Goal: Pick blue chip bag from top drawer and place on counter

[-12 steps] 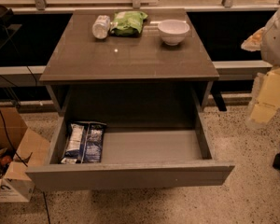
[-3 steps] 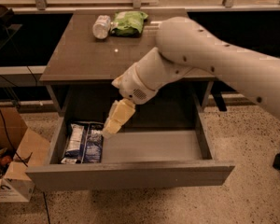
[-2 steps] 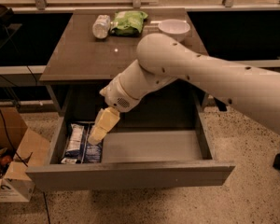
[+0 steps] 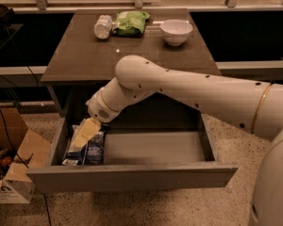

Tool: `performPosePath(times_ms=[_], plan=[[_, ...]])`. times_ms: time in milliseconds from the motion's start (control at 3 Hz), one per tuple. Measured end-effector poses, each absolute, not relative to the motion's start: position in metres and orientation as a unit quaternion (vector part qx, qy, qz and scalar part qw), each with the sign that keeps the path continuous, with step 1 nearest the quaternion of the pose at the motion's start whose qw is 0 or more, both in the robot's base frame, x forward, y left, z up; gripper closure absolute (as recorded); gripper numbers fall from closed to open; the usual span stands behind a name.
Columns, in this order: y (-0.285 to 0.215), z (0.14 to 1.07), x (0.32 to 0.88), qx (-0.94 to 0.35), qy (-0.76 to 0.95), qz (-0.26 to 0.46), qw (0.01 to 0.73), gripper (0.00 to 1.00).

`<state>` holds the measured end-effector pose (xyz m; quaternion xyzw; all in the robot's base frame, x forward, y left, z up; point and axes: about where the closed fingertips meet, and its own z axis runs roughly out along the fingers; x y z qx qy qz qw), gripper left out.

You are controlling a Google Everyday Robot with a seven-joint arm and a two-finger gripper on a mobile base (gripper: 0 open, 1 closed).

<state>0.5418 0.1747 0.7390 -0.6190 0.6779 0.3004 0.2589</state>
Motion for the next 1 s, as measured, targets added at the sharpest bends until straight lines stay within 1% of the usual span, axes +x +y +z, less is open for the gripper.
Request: performPosePath(times_ms=[333,1000], plan=[[0.191,0.7,0.55,-0.603,0.693,0.312,0.242,0.0],[0.19,0.64,0.56,-0.585,0.723,0.305,0.203,0.0]])
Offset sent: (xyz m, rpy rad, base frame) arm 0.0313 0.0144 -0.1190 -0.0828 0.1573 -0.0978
